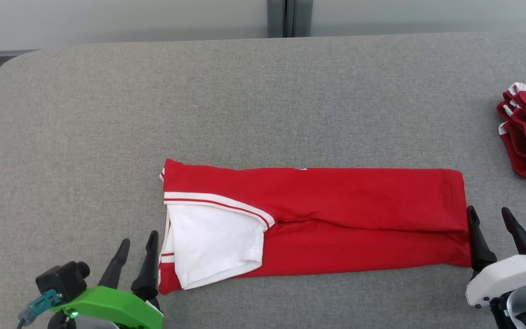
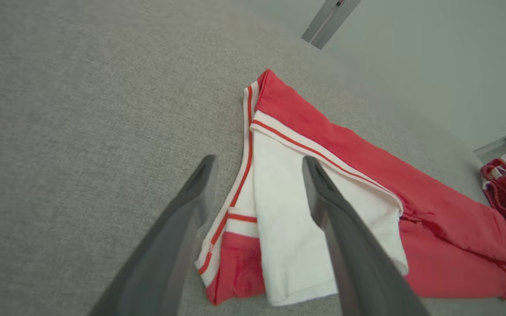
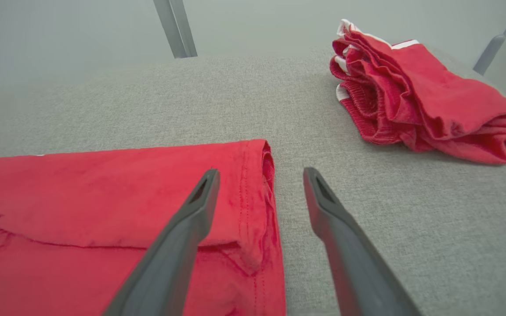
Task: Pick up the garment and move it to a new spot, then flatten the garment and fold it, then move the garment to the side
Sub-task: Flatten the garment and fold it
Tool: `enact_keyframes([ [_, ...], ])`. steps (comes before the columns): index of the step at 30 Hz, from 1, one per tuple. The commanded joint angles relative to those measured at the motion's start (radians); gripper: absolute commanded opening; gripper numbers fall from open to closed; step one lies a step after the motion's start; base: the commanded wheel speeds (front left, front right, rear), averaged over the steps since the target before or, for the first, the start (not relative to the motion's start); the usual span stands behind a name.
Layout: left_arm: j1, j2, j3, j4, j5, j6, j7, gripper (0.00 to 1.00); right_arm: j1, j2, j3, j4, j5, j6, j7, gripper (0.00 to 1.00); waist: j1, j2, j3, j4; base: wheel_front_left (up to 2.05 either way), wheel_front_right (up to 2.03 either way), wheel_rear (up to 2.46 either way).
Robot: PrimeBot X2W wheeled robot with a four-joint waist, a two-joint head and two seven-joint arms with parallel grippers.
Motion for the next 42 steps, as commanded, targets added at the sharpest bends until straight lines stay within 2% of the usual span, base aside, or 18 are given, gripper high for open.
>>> enact_keyframes([
  [1,-0.027,0.008,0.005,-0.004,0.027,0.010,-0.019,1.00,0.013,0.006,-0.014,-0.007,-0.002,0.000,-0.005,1.00,0.0000,0.0000,-0.003,0.001,0.00,0.00,0.00],
  [6,-0.068,0.000,-0.004,0.018,0.093,0.034,-0.079,1.00,0.001,0.021,-0.038,-0.006,0.001,0.000,0.027,1.00,0.0000,0.0000,-0.008,-0.004,0.00,0.00,0.00],
  [12,-0.134,-0.024,-0.039,0.075,0.156,0.031,-0.135,1.00,-0.081,-0.002,-0.004,0.042,0.019,0.000,0.108,1.00,0.0000,0.0000,-0.005,-0.015,0.00,0.00,0.00],
  [19,-0.195,-0.047,-0.057,0.142,0.208,0.031,-0.173,1.00,-0.172,-0.035,0.027,0.201,0.005,0.000,0.190,1.00,0.0000,0.0000,0.005,-0.004,0.00,0.00,0.00],
  [29,-0.211,-0.041,-0.017,0.187,0.216,0.036,-0.198,1.00,-0.228,-0.039,0.074,0.380,0.042,0.000,0.217,1.00,0.0000,0.0000,0.010,0.021,0.00,0.00,0.00],
  [30,-0.210,-0.041,-0.015,0.188,0.217,0.036,-0.199,1.00,-0.231,-0.040,0.078,0.391,0.049,0.000,0.220,0.67,0.0000,0.0000,0.008,0.021,0.00,0.00,0.00],
  [31,-0.209,-0.040,-0.012,0.189,0.218,0.037,-0.201,1.00,-0.236,-0.040,0.082,0.402,0.058,0.000,0.223,0.44,0.0000,0.0000,0.007,0.020,0.00,0.00,0.00],
  [32,-0.209,-0.040,-0.009,0.189,0.217,0.037,-0.202,1.00,-0.241,-0.041,0.084,0.409,0.065,0.000,0.222,0.38,0.0000,0.0000,0.007,0.019,0.00,0.00,0.00],
  [33,-0.209,-0.040,-0.006,0.190,0.217,0.037,-0.201,1.00,-0.246,-0.046,0.087,0.418,0.072,0.000,0.222,0.27,0.0000,0.0000,0.005,0.017,0.00,0.00,0.00],
  [34,-0.208,-0.040,-0.003,0.192,0.217,0.037,-0.202,1.00,-0.252,-0.050,0.088,0.424,0.075,0.000,0.222,0.09,0.0000,0.0000,0.004,0.014,0.00,0.00,0.00],
  [35,-0.207,-0.039,0.000,0.193,0.218,0.038,-0.202,1.00,-0.260,-0.055,0.087,0.430,0.079,0.000,0.217,0.00,0.0000,0.0000,0.002,0.009,0.00,0.00,0.00],
  [42,-0.201,-0.041,0.014,0.197,0.226,0.039,-0.206,1.00,-0.284,-0.097,0.044,0.431,0.106,-0.001,0.184,0.00,0.0000,0.0000,-0.016,-0.028,0.00,0.00,0.00],
])
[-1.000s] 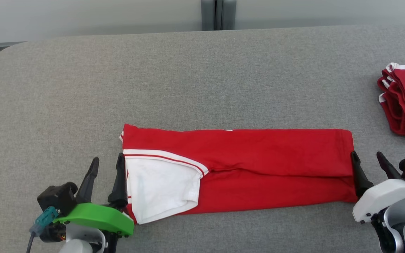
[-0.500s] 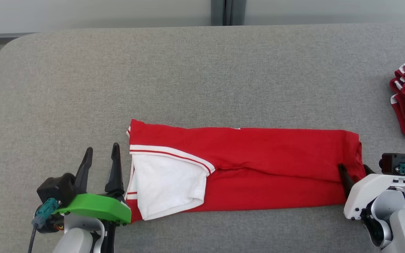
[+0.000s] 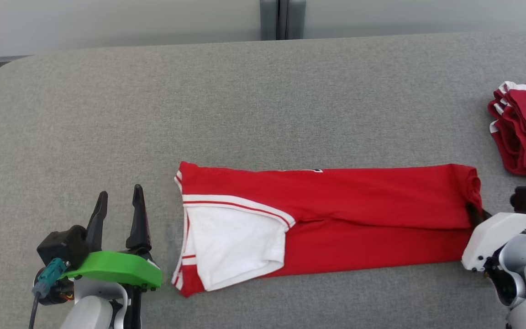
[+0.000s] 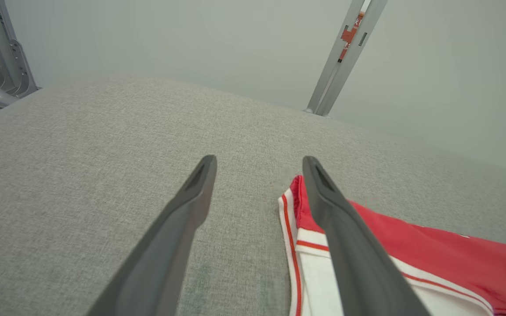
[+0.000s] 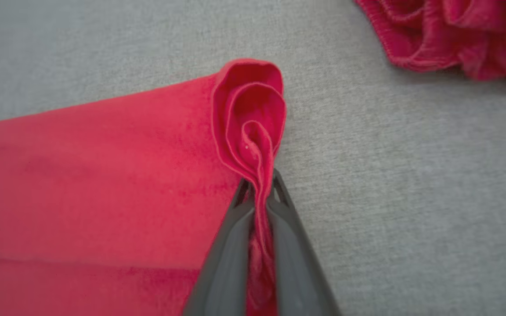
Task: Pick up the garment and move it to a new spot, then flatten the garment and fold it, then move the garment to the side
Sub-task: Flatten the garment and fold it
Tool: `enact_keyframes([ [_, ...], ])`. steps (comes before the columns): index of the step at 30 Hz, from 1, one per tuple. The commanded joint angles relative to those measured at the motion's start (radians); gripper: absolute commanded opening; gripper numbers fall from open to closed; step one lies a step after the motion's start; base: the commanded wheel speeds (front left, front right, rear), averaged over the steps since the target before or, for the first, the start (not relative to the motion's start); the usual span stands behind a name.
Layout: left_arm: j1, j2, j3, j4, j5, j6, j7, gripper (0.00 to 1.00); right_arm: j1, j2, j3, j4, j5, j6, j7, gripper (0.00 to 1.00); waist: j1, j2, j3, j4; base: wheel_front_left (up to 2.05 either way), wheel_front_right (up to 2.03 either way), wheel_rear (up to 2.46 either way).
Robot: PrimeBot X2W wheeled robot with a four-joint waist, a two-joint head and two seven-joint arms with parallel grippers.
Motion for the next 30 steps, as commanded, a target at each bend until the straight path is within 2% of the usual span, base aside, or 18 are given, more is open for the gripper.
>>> enact_keyframes([
  [1,0.000,0.004,0.006,0.001,0.007,0.002,-0.005,1.00,0.009,-0.015,-0.022,-0.007,0.012,-0.002,-0.012,0.00,0.0000,0.0000,-0.012,-0.017,0.00,0.00,0.00],
  [5,0.003,0.002,0.012,0.002,0.009,0.001,-0.007,1.00,0.044,-0.034,-0.078,-0.047,0.036,-0.002,-0.023,0.00,0.0000,0.0000,-0.021,-0.036,0.00,0.00,0.00],
  [11,0.013,0.003,0.016,0.006,0.013,-0.003,-0.008,1.00,0.095,0.008,-0.103,-0.181,0.114,-0.002,0.005,0.00,0.0000,0.0000,-0.029,-0.049,0.00,0.00,0.00],
  [16,0.013,0.002,0.007,0.013,0.013,-0.007,-0.007,1.00,0.137,0.074,-0.020,-0.336,0.231,-0.001,0.070,0.00,0.0000,0.0000,-0.038,-0.035,0.00,0.00,0.00],
  [22,0.016,0.003,-0.001,0.018,0.012,-0.003,0.001,1.00,0.166,0.121,0.109,-0.476,0.357,-0.001,0.137,0.00,0.0000,0.0000,-0.049,0.006,0.00,0.00,0.00],
  [25,0.017,0.003,-0.004,0.018,0.009,-0.003,0.003,1.00,0.154,0.136,0.178,-0.494,0.410,-0.001,0.148,0.00,0.0000,0.0000,-0.053,0.032,0.00,0.00,0.00],
  [30,0.016,0.000,-0.011,0.019,0.006,-0.005,0.006,1.00,0.107,0.150,0.300,-0.444,0.406,-0.001,0.112,0.00,0.0000,0.0000,-0.057,0.076,0.00,0.00,0.00],
])
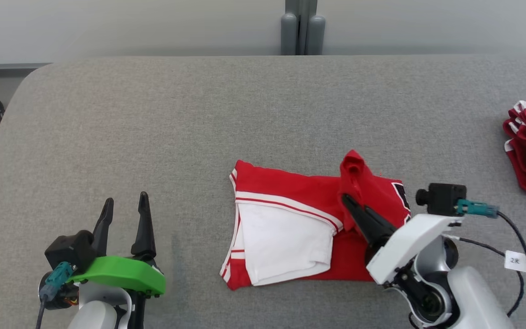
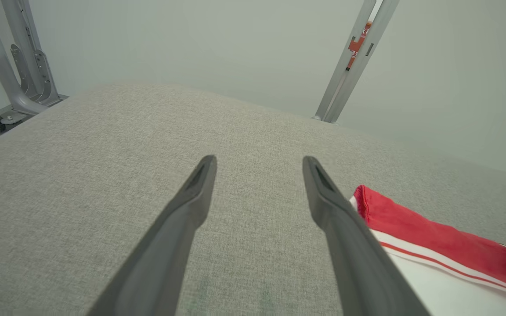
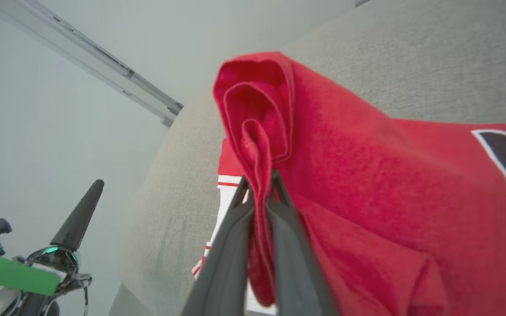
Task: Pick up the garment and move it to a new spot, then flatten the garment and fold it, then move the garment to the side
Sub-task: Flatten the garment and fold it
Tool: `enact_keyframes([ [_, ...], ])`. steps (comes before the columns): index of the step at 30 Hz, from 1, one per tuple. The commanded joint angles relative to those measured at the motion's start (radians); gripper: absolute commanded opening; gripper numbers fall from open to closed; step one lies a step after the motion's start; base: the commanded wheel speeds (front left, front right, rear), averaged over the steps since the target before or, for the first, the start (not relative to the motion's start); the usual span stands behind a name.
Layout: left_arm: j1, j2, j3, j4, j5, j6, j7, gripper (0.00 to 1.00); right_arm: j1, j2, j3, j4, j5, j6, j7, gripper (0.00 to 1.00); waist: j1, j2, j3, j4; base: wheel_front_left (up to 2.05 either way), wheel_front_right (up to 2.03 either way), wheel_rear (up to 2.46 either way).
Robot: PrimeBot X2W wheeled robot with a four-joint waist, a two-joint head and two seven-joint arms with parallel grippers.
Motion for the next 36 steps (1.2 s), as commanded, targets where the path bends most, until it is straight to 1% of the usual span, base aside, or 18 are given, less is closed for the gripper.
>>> enact_keyframes([
  [1,0.004,0.000,-0.003,0.001,-0.007,0.001,0.002,1.00,-0.025,0.001,0.029,0.020,-0.024,0.001,-0.018,0.00,0.0000,0.0000,-0.004,0.032,0.00,0.00,0.00],
  [5,-0.003,-0.007,-0.010,0.006,-0.008,-0.005,0.001,1.00,-0.082,0.003,0.110,0.099,-0.067,0.001,-0.051,0.00,0.0000,0.0000,-0.002,0.065,0.00,0.00,0.00],
  [14,-0.021,-0.035,-0.020,0.029,-0.009,-0.018,-0.004,1.00,-0.201,0.004,0.236,0.264,-0.012,0.001,-0.109,0.00,0.0000,0.0000,0.008,0.138,0.00,0.00,0.00],
  [22,-0.030,-0.052,-0.013,0.046,-0.002,-0.027,-0.009,1.00,-0.283,0.004,0.308,0.411,0.009,0.001,-0.159,0.00,0.0000,0.0000,0.017,0.171,0.00,0.00,0.00],
  [23,-0.031,-0.053,-0.012,0.048,0.000,-0.028,-0.010,1.00,-0.292,0.004,0.315,0.426,0.012,0.001,-0.168,0.27,0.0000,0.0000,0.017,0.172,0.00,0.00,0.00],
  [24,-0.032,-0.055,-0.011,0.050,0.001,-0.029,-0.010,1.00,-0.298,0.004,0.322,0.435,0.015,0.001,-0.176,0.45,0.0000,0.0000,0.018,0.172,0.00,0.00,0.00],
  [25,-0.032,-0.057,-0.009,0.052,0.002,-0.029,-0.011,1.00,-0.305,0.004,0.332,0.445,0.016,0.001,-0.186,1.00,0.0000,0.0000,0.018,0.172,0.00,0.00,0.00],
  [28,-0.031,-0.061,-0.005,0.056,0.006,-0.032,-0.011,1.00,-0.319,0.003,0.350,0.453,0.021,0.001,-0.211,1.00,0.0000,0.0000,0.019,0.165,0.00,0.00,0.00],
  [32,-0.034,-0.067,-0.006,0.060,0.012,-0.037,-0.011,1.00,-0.332,0.003,0.353,0.429,0.010,0.001,-0.247,1.00,0.0000,0.0000,0.020,0.148,0.00,0.00,0.00],
  [34,-0.038,-0.071,-0.009,0.062,0.017,-0.040,-0.011,1.00,-0.333,0.002,0.329,0.416,-0.022,0.001,-0.272,1.00,0.0000,0.0000,0.020,0.139,0.00,0.00,0.00],
  [36,-0.041,-0.075,-0.011,0.062,0.022,-0.044,-0.011,1.00,-0.330,-0.002,0.289,0.406,-0.080,0.001,-0.302,1.00,0.0000,0.0000,0.020,0.129,0.00,0.00,0.00],
])
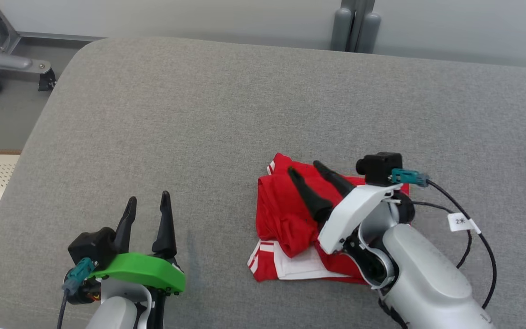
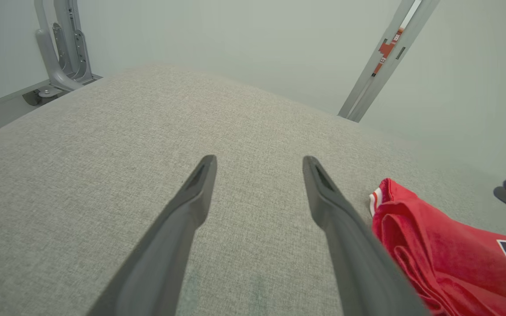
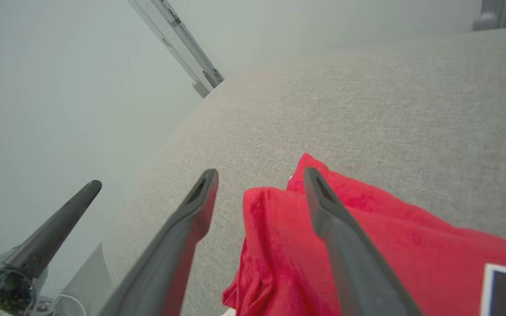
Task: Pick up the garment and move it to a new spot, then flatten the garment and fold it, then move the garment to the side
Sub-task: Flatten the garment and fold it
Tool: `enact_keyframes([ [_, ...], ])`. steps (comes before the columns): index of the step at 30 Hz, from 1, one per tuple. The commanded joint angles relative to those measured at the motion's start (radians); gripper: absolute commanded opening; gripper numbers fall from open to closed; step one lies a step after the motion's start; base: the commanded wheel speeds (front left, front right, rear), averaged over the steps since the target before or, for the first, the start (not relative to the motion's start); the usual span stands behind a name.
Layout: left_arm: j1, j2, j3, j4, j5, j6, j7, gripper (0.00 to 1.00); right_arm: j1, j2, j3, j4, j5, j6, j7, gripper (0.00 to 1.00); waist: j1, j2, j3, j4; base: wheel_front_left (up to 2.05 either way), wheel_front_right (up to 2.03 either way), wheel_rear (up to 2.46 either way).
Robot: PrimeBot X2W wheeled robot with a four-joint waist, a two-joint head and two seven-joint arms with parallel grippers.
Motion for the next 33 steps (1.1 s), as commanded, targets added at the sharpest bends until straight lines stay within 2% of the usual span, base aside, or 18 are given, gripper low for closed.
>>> enact_keyframes([
  [1,-0.018,-0.004,-0.002,0.002,0.011,-0.007,-0.005,1.00,-0.001,-0.017,-0.030,-0.008,-0.051,0.000,-0.022,1.00,0.0000,0.0000,0.000,-0.012,0.00,0.00,0.00],
  [8,-0.033,-0.013,-0.007,0.005,0.025,-0.013,-0.005,1.00,0.054,-0.030,-0.161,-0.078,-0.258,0.000,-0.045,1.00,0.0000,0.0000,0.005,-0.042,0.00,0.00,0.00],
  [11,-0.038,-0.016,-0.006,0.006,0.027,-0.016,-0.005,1.00,0.093,-0.031,-0.154,-0.115,-0.316,0.000,-0.023,1.00,0.0000,0.0000,0.011,-0.048,0.00,0.00,0.00],
  [16,-0.046,-0.019,-0.007,0.011,0.029,-0.021,-0.005,1.00,0.148,-0.049,-0.086,-0.153,-0.348,0.000,0.014,1.00,0.0000,0.0000,0.018,-0.037,0.00,0.00,0.00],
  [17,-0.046,-0.019,-0.004,0.012,0.029,-0.022,-0.005,1.00,0.158,-0.057,-0.069,-0.159,-0.347,0.000,0.021,0.94,0.0000,0.0000,0.020,-0.032,0.00,0.00,0.00],
  [18,-0.047,-0.019,-0.003,0.012,0.030,-0.023,-0.005,1.00,0.165,-0.063,-0.058,-0.163,-0.348,0.000,0.026,0.59,0.0000,0.0000,0.021,-0.028,0.00,0.00,0.00],
  [19,-0.047,-0.019,-0.001,0.013,0.030,-0.024,-0.005,1.00,0.172,-0.072,-0.041,-0.166,-0.351,0.000,0.033,0.41,0.0000,0.0000,0.022,-0.022,0.00,0.00,0.00],
  [22,-0.045,-0.020,0.006,0.014,0.031,-0.024,-0.005,1.00,0.186,-0.091,-0.011,-0.162,-0.351,0.000,0.050,0.08,0.0000,0.0000,0.025,-0.008,0.00,0.00,0.00],
  [23,-0.043,-0.021,0.007,0.014,0.031,-0.025,-0.004,1.00,0.185,-0.100,-0.004,-0.154,-0.355,0.000,0.053,0.00,0.0000,0.0000,0.026,-0.003,0.00,0.00,0.00],
  [27,-0.041,-0.026,0.016,0.015,0.034,-0.027,-0.004,1.00,0.174,-0.118,0.029,-0.109,-0.362,0.000,0.059,0.00,0.0000,0.0000,0.029,0.014,0.00,0.00,0.00],
  [33,-0.041,-0.031,0.026,0.018,0.039,-0.032,-0.004,1.00,0.134,-0.094,0.123,-0.021,-0.327,0.000,0.056,0.00,0.0000,0.0000,0.035,0.029,0.00,0.00,0.00],
])
